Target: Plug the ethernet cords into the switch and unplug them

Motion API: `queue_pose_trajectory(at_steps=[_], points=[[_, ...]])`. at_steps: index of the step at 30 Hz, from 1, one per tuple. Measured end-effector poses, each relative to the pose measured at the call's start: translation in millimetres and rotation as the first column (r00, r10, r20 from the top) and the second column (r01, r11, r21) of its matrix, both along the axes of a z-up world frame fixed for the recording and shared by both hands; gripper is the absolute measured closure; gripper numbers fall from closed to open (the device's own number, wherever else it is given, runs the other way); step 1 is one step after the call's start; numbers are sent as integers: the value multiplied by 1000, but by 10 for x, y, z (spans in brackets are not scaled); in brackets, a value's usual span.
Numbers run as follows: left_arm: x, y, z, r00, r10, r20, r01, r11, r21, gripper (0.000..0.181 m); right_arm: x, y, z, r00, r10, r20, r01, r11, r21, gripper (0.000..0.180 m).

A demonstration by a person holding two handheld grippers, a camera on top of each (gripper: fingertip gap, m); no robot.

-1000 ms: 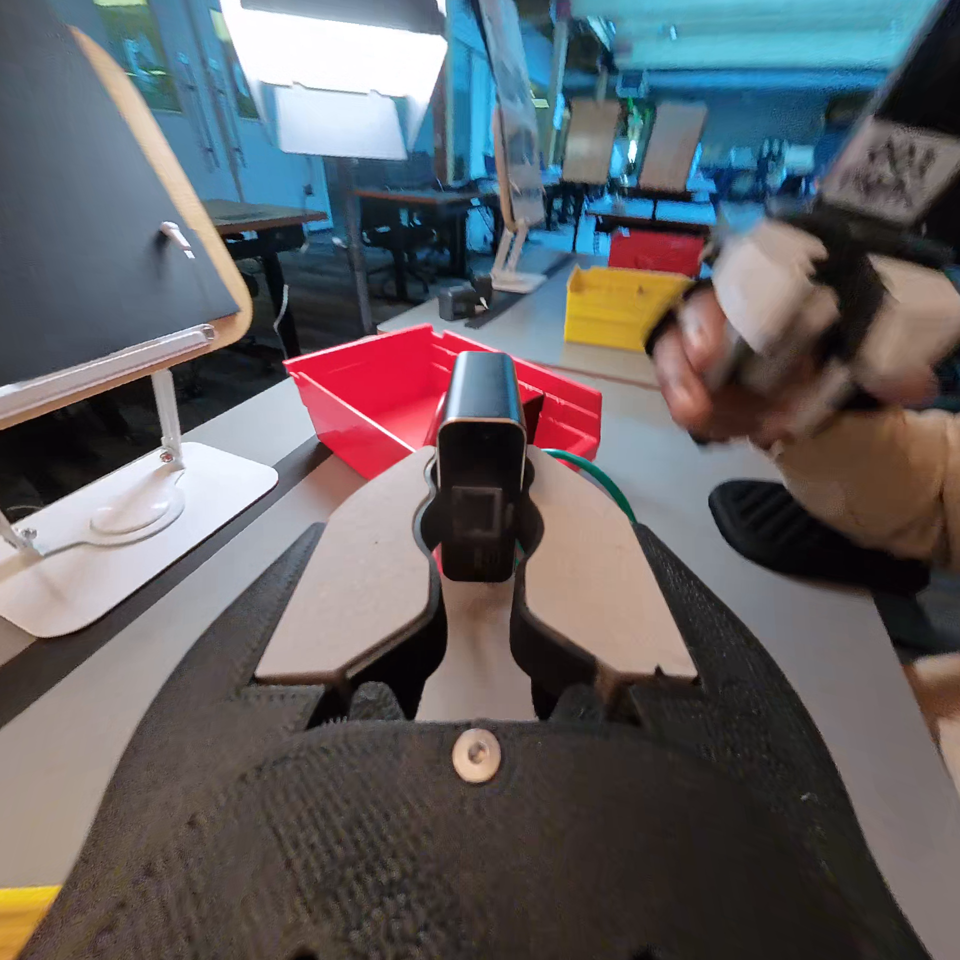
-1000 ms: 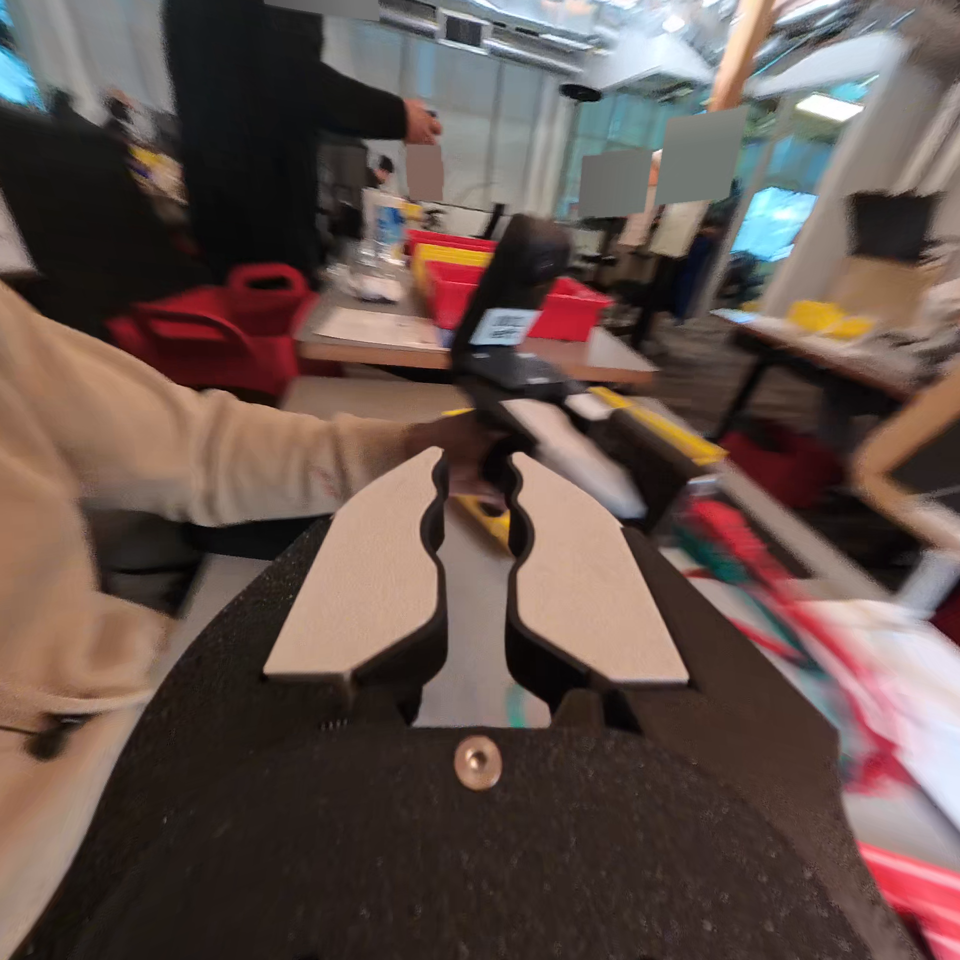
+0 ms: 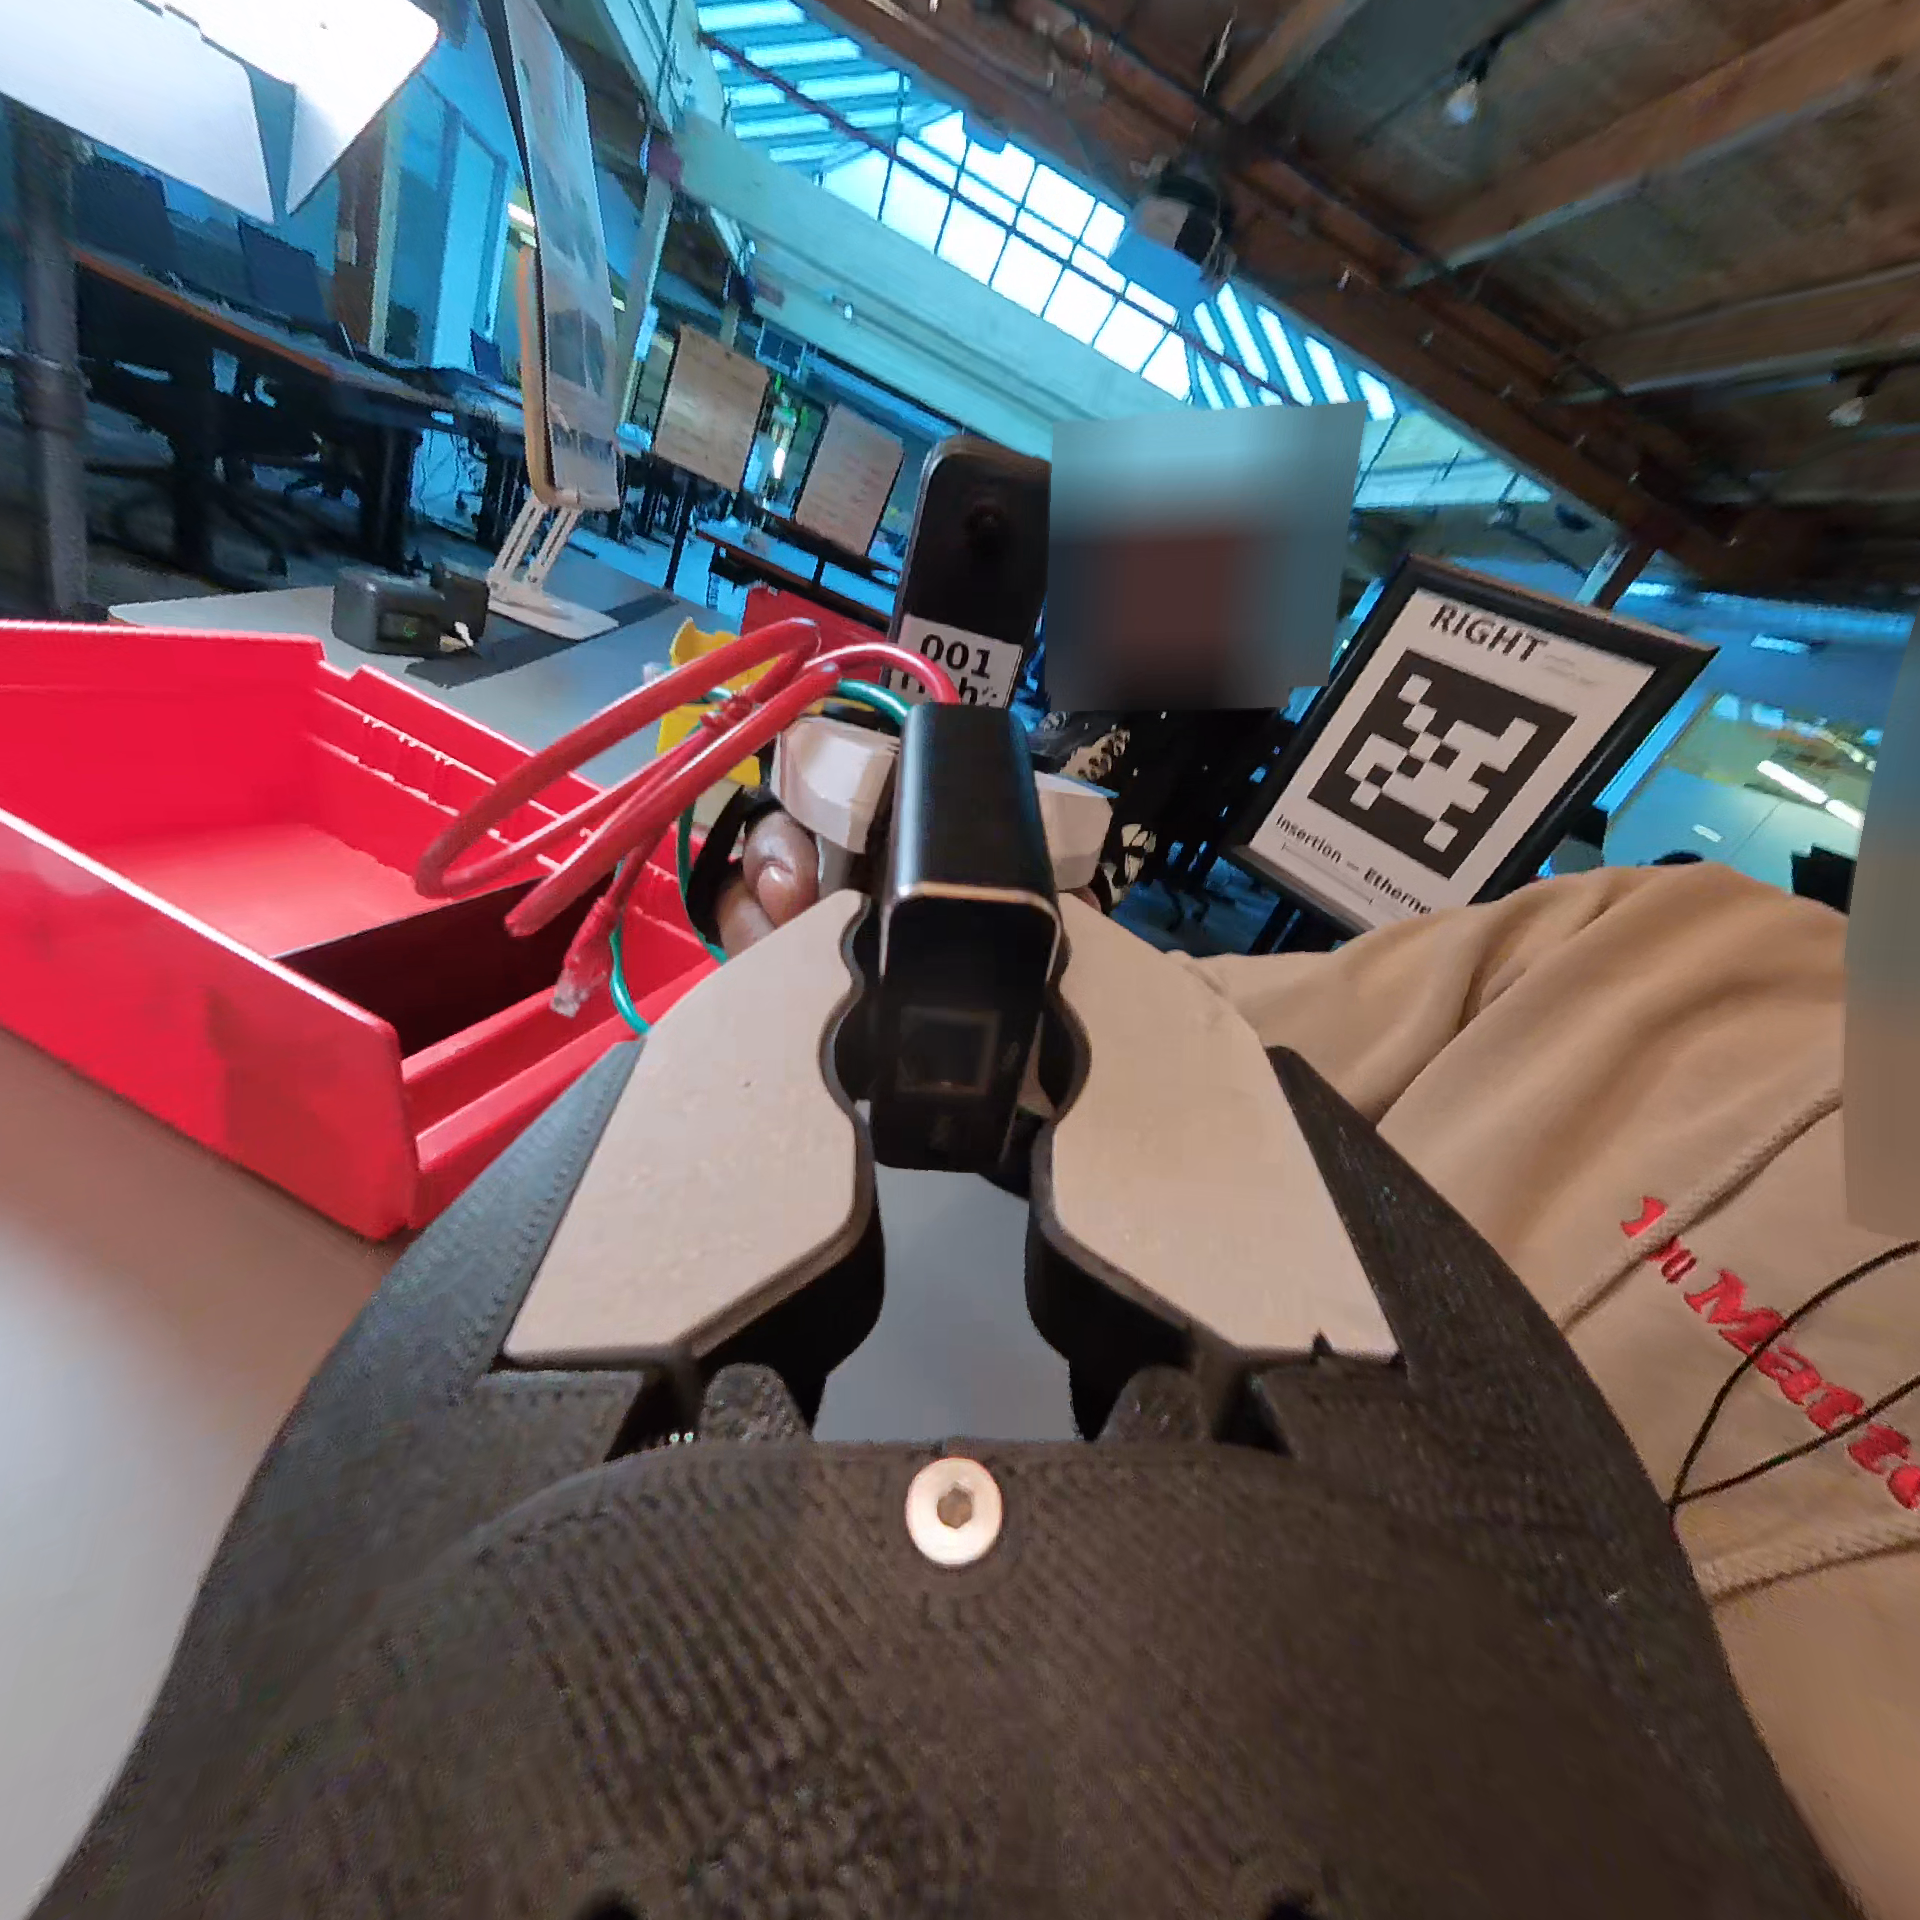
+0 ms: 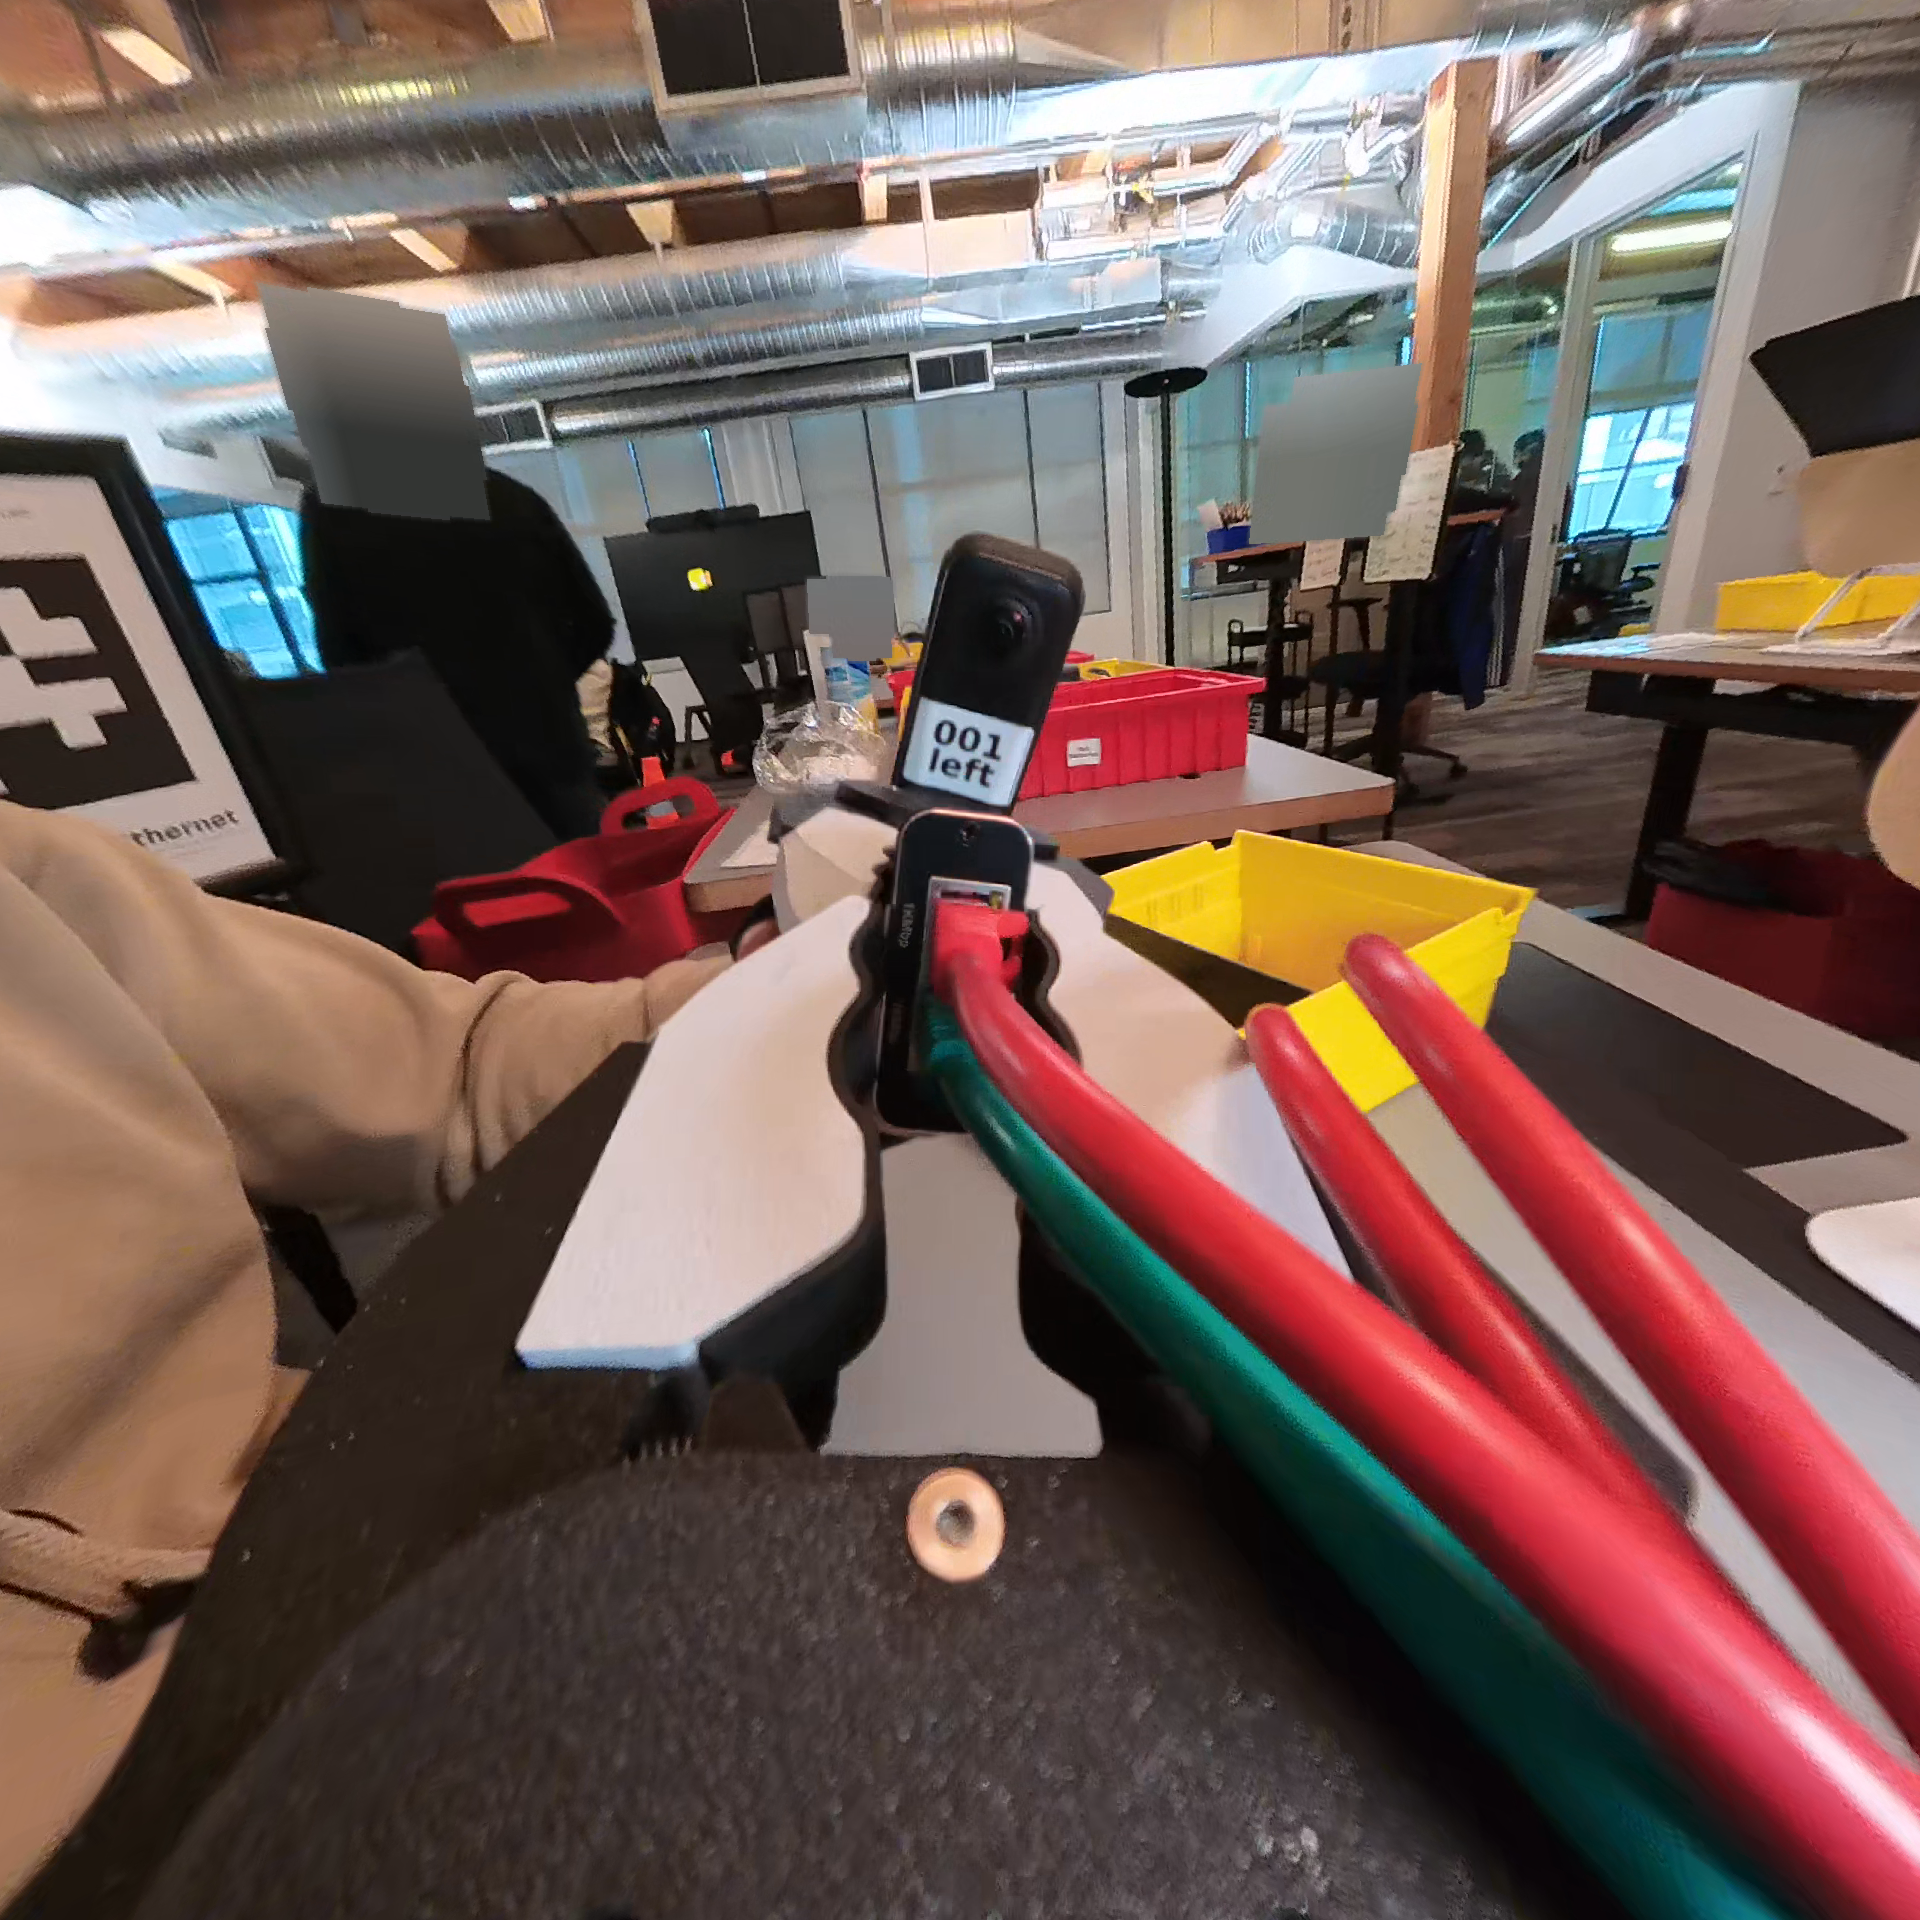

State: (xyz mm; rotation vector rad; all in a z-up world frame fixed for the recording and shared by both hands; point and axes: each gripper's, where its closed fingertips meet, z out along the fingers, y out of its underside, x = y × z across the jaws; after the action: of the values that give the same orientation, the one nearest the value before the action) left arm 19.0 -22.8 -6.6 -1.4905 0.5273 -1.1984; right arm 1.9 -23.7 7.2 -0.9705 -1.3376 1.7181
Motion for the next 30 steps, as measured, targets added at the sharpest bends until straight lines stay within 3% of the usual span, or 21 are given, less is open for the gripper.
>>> queue_pose_trajectory(at_steps=[3, 8, 11, 14, 17, 21, 25, 30], points=[[-85, -55, 78, 997, 24, -77, -20, 999, 43, 142, 20, -4, 39, 998, -46, -30, 48, 996, 74, 156], [-695, -112, 375, 945, 269, -187, -238, 956, 171, 141, 135, 55, 192, 996, -55, -66, 60, 995, 77, 156], [-1229, -125, 349, 828, 456, -327, -416, 890, 187, 144, 175, 101, 216, 997, -40, -65, 43, 998, 50, 156], [-1663, -136, 59, 674, 517, -528, -507, 843, 180, 147, 174, 144, 205, 998, -28, -62, 28, 1000, 12, 157], [-1941, -78, -377, 576, 441, -688, -512, 851, 117, 149, 163, 152, 166, 999, -5, -50, 4, 1000, -12, 157], [-2225, -47, -1136, 407, 206, -890, -423, 906, 17, 149, 139, 133, 101, 999, 11, -32, -11, 1000, -8, 156], [-2427, -40, -1644, 247, 32, -968, -330, 943, -53, 151, 124, 118, 41, 1000, 15, -15, -14, 1000, 9, 156], [-2503, -13, -1952, 99, -83, -992, -221, 970, -103, 149, 106, 152, -40, 1000, 16, 7, -16, 1000, 8, 156]])
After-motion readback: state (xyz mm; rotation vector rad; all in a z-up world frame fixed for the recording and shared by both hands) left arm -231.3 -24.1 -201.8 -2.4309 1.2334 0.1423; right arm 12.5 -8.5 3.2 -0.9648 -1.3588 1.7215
